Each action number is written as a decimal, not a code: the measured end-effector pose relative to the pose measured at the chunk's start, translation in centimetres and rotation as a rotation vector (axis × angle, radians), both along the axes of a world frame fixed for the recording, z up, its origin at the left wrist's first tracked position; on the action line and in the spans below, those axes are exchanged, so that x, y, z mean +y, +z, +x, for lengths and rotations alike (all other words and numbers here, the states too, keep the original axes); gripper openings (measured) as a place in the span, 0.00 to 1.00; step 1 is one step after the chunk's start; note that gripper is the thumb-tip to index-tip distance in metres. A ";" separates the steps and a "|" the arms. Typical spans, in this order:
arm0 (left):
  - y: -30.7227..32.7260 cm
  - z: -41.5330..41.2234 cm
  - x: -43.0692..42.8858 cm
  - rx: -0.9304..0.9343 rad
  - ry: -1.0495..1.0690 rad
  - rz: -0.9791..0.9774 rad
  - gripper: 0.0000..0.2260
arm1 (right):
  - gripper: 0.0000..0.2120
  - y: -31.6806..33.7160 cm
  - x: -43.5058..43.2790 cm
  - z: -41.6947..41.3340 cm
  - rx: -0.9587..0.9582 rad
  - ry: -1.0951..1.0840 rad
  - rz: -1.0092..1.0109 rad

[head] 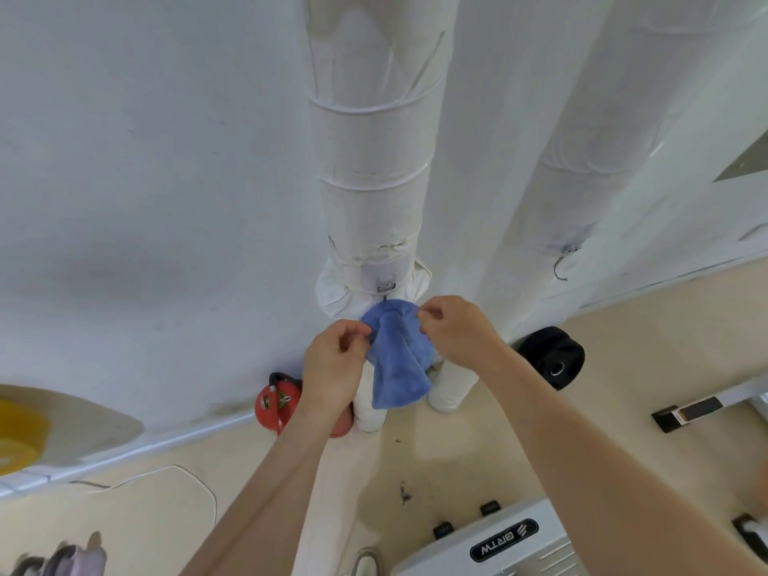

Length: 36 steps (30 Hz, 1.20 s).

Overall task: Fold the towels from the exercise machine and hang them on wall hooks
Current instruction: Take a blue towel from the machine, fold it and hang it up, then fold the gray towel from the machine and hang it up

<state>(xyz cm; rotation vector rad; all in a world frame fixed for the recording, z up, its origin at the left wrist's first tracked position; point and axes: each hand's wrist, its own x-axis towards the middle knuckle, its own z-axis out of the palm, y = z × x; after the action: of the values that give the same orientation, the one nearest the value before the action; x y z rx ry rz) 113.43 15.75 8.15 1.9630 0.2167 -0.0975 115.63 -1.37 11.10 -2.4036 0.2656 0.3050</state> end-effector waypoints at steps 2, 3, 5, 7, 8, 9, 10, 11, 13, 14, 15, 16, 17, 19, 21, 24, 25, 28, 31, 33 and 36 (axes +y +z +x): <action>0.8 -1.0 0.0 -0.016 -0.016 0.042 0.10 | 0.14 0.5 -0.4 -0.9 -0.020 0.026 0.022; 1.2 -1.7 -0.1 -0.023 -0.034 0.059 0.10 | 0.13 0.8 -0.5 -1.5 -0.041 0.049 0.025; 1.9 -3.5 -0.4 -0.014 -0.095 0.077 0.10 | 0.11 1.5 -0.6 -3.0 -0.084 0.113 0.006; 2.3 -5.5 -1.1 -0.032 -0.186 0.155 0.09 | 0.10 1.8 -0.7 -4.8 -0.106 0.181 -0.026; 2.2 -6.6 -1.4 -0.065 -0.229 0.199 0.09 | 0.09 1.8 -0.9 -5.8 -0.108 0.217 -0.049; 2.2 -7.7 -1.8 -0.096 -0.267 0.231 0.08 | 0.09 1.8 -1.1 -7.0 -0.114 0.258 -0.083; 2.2 -8.8 -2.1 -0.115 -0.304 0.260 0.07 | 0.09 1.6 -1.4 -8.2 -0.124 0.306 -0.127; 2.1 -10.1 -2.5 -0.121 -0.343 0.300 0.07 | 0.09 1.1 -1.7 -9.6 -0.138 0.360 -0.177; 1.9 -12.4 -3.1 -0.138 -0.443 0.403 0.08 | 0.08 0.2 -2.5 -12.5 -0.149 0.453 -0.249; 1.6 -13.6 -3.3 -0.152 -0.492 0.449 0.08 | 0.08 -0.2 -3.0 -14.0 -0.139 0.487 -0.282; 1.3 -14.7 -3.7 -0.159 -0.536 0.486 0.09 | 0.09 -0.6 -3.4 -15.5 -0.116 0.506 -0.323; 0.8 -15.9 -4.1 -0.154 -0.577 0.521 0.10 | 0.11 -0.8 -3.9 -17.0 -0.089 0.516 -0.361; 0.3 -17.1 -4.5 -0.149 -0.615 0.553 0.12 | 0.13 -1.1 -4.5 -18.5 -0.061 0.518 -0.392; -0.6 -19.4 -5.3 -0.126 -0.673 0.600 0.13 | 0.14 -1.6 -5.7 -21.5 -0.015 0.519 -0.426; -1.1 -21.9 -6.4 -0.091 -0.695 0.610 0.11 | 0.14 -2.3 -7.3 -24.3 0.055 0.477 -0.417; -2.1 -25.7 -7.9 -0.053 -0.713 0.608 0.12 | 0.13 -3.4 -10.4 -28.8 0.160 0.338 -0.351; -2.6 -26.9 -8.3 -0.040 -0.727 0.604 0.13 | 0.13 -3.8 -11.6 -30.5 0.173 0.278 -0.322; -4.1 -31.3 -10.2 -0.003 -0.851 0.580 0.19 | 0.13 -5.8 -15.0 -37.7 0.202 0.079 -0.256; -5.1 -35.2 -12.0 0.031 -0.941 0.532 0.15 | 0.14 -8.5 -17.3 -46.2 0.271 -0.060 -0.227; -5.8 -37.7 -12.9 0.060 -0.995 0.504 0.12 | 0.16 -10.2 -17.8 -52.0 0.306 -0.187 -0.199; -7.2 -41.2 -13.6 0.042 -1.103 0.492 0.12 | 0.21 -12.0 -17.1 -59.7 0.362 -0.340 -0.208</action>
<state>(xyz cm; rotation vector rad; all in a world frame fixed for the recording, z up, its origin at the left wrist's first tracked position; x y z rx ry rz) 72.24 2.10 0.93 2.3461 -0.9167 -0.8609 55.91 -18.51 -0.92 -2.4356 0.8982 0.5763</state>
